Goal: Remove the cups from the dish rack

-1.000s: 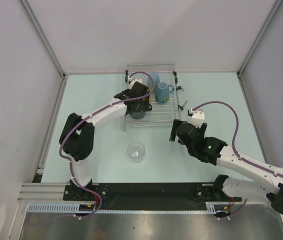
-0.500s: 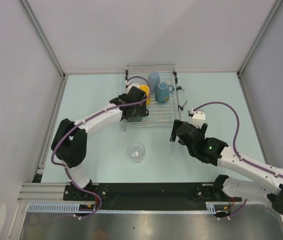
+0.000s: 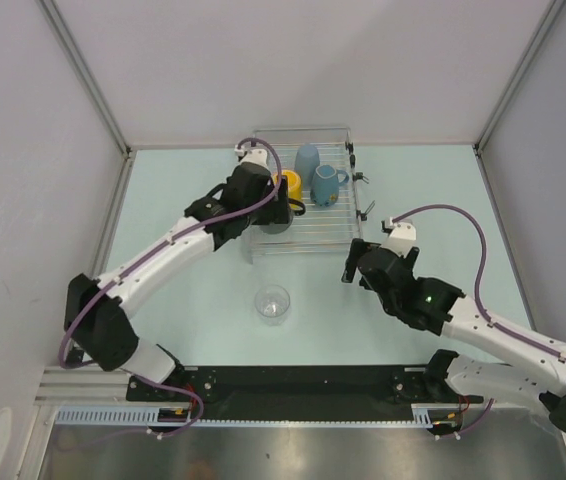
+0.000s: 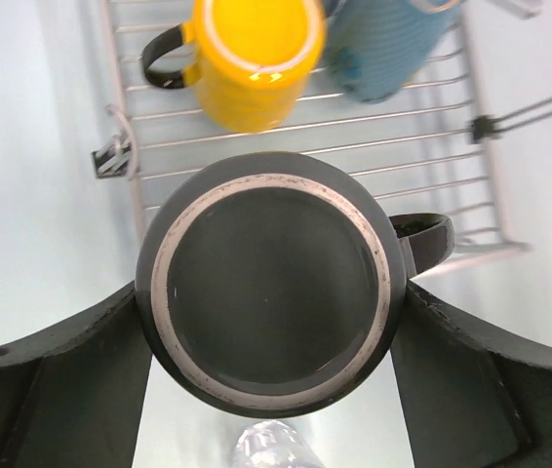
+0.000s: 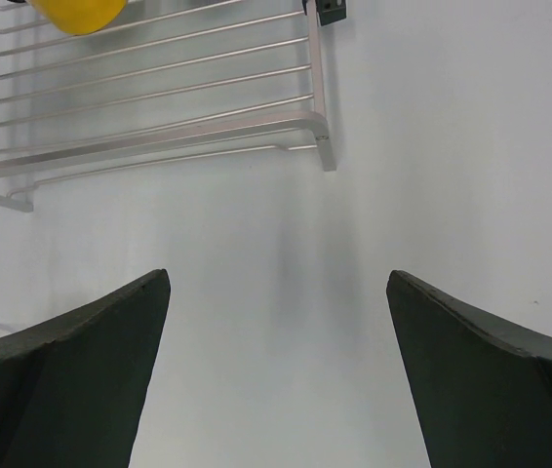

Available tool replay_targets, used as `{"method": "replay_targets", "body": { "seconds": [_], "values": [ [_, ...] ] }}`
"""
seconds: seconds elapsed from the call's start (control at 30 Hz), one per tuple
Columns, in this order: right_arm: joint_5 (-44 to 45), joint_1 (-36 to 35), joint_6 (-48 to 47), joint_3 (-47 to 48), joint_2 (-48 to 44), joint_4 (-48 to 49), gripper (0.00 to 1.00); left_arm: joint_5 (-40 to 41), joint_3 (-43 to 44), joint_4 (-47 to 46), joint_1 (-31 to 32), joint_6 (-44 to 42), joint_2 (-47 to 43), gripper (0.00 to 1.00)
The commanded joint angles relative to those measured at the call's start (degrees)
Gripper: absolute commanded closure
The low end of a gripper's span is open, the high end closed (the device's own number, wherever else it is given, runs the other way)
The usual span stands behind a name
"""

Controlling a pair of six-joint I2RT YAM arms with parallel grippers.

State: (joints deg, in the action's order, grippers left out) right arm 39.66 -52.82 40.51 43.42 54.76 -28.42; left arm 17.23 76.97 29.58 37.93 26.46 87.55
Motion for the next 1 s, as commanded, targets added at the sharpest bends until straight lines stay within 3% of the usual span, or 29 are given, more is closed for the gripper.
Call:
{"method": "replay_targets", "body": {
  "seconds": [0.0, 0.43, 0.7, 0.97],
  "values": [
    [1.2, 0.0, 0.6, 1.8, -2.4, 1.4, 0.00, -6.9, -2.1, -9.2, 0.3, 0.6, -8.6, 1.00],
    [-10.8, 6.0, -0.2, 1.4, -14.7, 7.3, 0.00, -25.9, -23.9, -34.7, -0.6, 3.2, -23.3, 1.00],
    [-24.4, 9.9, 1.0, -1.3, -18.5, 15.8, 0.00, -39.3, -34.2, -50.9, -1.4, 11.6, -27.7, 0.99],
    [-36.5, 16.6, 6.6, -6.7, -21.5, 24.6, 0.00, -47.4, -44.4, -71.0, -2.2, 23.2, -30.0, 0.99]
  ]
}}
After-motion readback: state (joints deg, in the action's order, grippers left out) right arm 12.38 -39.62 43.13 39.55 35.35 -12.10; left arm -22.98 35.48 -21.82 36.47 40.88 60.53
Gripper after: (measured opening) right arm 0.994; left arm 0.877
